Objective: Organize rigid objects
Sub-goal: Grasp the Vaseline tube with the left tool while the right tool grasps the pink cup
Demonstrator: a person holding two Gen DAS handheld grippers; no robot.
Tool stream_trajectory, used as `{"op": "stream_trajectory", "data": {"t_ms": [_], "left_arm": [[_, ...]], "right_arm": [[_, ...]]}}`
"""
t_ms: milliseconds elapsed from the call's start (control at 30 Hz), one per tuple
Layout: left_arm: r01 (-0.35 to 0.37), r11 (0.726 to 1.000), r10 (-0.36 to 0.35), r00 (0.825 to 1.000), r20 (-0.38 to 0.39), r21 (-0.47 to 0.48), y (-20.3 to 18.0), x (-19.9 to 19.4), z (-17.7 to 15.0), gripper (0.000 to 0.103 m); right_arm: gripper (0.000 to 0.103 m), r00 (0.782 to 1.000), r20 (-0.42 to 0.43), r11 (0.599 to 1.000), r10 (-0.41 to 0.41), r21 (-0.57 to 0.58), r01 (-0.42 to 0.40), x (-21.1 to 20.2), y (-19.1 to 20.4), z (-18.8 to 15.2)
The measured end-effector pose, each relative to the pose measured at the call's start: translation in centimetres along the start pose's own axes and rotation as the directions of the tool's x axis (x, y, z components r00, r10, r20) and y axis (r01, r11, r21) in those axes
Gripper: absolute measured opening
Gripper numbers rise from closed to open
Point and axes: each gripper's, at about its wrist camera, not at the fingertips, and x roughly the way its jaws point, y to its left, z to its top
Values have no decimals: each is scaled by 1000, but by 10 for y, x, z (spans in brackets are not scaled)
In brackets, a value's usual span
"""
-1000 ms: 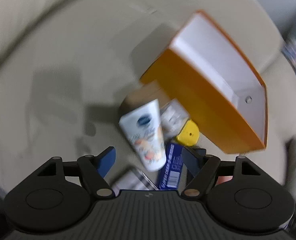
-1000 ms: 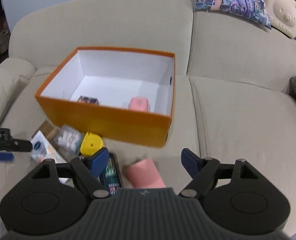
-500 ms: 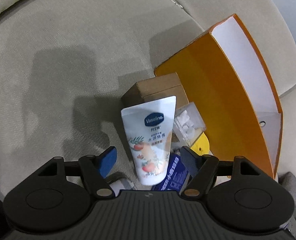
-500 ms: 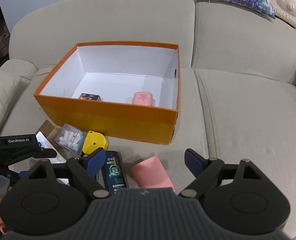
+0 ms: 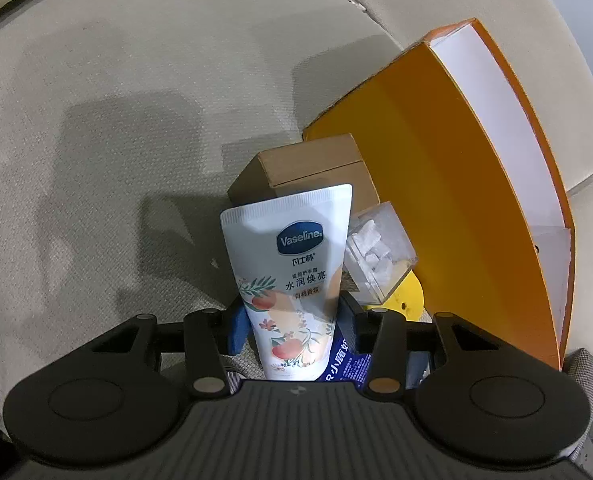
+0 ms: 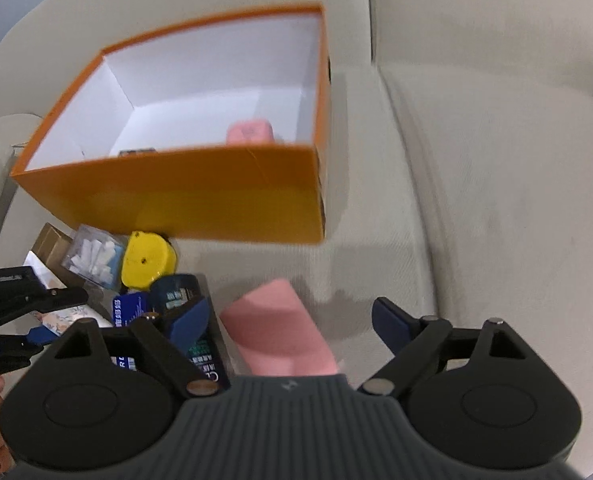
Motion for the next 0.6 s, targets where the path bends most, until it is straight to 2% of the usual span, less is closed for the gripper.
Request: {"op": "stream_trajectory", "data": {"t_ms": [333, 600], "left_arm": [[-22, 1000, 23, 999, -35, 20, 7, -7, 4, 51], [-67, 996, 69, 997, -39, 52, 27, -19, 18, 51]], "right_arm": [[82, 993, -86, 997, 79, -3, -80, 32, -5, -5], [76, 994, -88, 997, 71, -24, -73, 36, 1, -4]]}}
